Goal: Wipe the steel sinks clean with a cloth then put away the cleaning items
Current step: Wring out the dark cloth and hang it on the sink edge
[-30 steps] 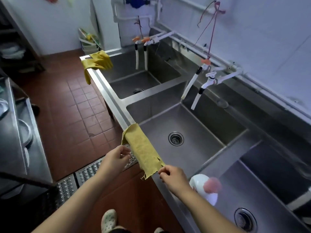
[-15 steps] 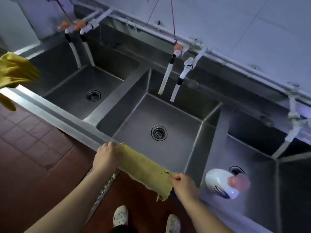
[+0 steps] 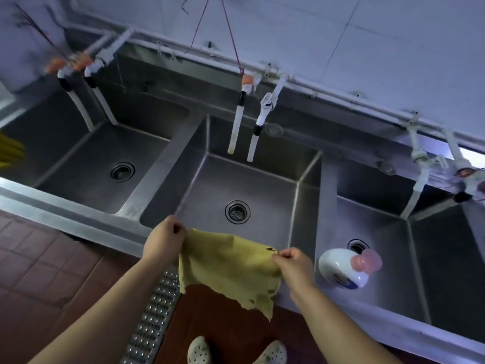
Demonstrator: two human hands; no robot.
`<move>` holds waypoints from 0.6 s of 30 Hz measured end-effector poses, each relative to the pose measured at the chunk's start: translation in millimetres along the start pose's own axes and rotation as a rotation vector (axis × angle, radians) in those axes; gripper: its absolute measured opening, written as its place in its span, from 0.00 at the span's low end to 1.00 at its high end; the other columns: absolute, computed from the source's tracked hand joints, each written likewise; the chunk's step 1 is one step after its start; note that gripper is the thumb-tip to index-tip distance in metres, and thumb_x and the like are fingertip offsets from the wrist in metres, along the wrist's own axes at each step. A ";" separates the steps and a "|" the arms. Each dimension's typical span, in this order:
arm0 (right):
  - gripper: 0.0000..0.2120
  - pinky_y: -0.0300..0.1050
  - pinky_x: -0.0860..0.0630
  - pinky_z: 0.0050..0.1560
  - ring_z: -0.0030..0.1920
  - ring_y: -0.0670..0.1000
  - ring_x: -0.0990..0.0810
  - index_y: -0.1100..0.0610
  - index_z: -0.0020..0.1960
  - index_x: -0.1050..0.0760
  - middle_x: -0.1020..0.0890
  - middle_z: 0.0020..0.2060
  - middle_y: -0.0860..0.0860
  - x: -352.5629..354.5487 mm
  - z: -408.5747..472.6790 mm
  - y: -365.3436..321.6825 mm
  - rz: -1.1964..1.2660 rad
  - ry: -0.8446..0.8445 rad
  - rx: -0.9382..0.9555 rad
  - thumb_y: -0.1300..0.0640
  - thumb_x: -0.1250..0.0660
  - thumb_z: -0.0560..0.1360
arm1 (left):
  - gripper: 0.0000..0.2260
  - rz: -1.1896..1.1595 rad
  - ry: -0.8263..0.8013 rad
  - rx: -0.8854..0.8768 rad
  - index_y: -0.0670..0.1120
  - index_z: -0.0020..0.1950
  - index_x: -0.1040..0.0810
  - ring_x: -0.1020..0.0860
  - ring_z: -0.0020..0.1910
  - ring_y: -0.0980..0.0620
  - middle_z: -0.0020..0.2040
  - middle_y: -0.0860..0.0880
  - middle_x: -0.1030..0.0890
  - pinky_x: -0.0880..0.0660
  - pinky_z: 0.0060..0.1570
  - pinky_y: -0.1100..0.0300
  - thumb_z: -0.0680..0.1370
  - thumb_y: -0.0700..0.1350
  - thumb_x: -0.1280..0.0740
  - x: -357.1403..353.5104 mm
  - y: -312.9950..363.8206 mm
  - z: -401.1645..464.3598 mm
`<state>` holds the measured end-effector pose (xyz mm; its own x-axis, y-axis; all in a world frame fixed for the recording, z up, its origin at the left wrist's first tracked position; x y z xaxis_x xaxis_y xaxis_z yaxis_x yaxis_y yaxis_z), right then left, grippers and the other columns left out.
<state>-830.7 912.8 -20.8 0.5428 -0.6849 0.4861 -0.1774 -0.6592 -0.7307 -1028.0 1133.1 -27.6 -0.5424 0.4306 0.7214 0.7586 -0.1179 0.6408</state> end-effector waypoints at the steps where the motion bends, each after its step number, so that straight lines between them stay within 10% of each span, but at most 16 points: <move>1: 0.06 0.37 0.32 0.32 0.34 0.46 0.27 0.57 0.38 0.25 0.23 0.34 0.50 6.5 0.1 -9.6 0.059 0.020 0.012 0.63 0.28 0.68 | 0.01 -0.067 0.018 -0.022 0.47 0.46 0.26 0.27 0.38 0.50 0.40 0.50 0.24 0.33 0.36 0.56 0.76 0.42 0.36 5.9 5.8 2.8; 8: 0.11 0.40 0.29 0.37 0.35 0.48 0.27 0.56 0.39 0.29 0.25 0.34 0.51 34.3 2.6 -61.6 0.270 0.110 0.239 0.69 0.30 0.67 | 0.10 -0.491 0.123 -0.122 0.50 0.53 0.26 0.25 0.40 0.56 0.44 0.52 0.22 0.32 0.35 0.64 0.76 0.37 0.37 38.4 51.5 12.4; 18: 0.13 0.41 0.28 0.38 0.37 0.45 0.23 0.45 0.36 0.28 0.22 0.34 0.43 3.9 -13.6 28.3 -0.306 -0.083 0.272 0.62 0.30 0.69 | 0.13 -0.046 -0.116 -0.016 0.56 0.41 0.23 0.22 0.40 0.47 0.43 0.50 0.19 0.30 0.37 0.58 0.75 0.37 0.38 -12.5 -29.0 -40.4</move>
<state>-844.8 887.3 -33.2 0.6029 -0.4356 0.6684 0.2196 -0.7148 -0.6640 -1057.8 1095.0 -44.6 -0.5307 0.5363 0.6563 0.7274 -0.1093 0.6775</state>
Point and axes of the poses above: each hand's wrist, its own z-axis towards the middle knuckle, its own x-axis out of the back of the hand, y = z × x, the point moved 4 cm from there along z, towards the middle knuckle
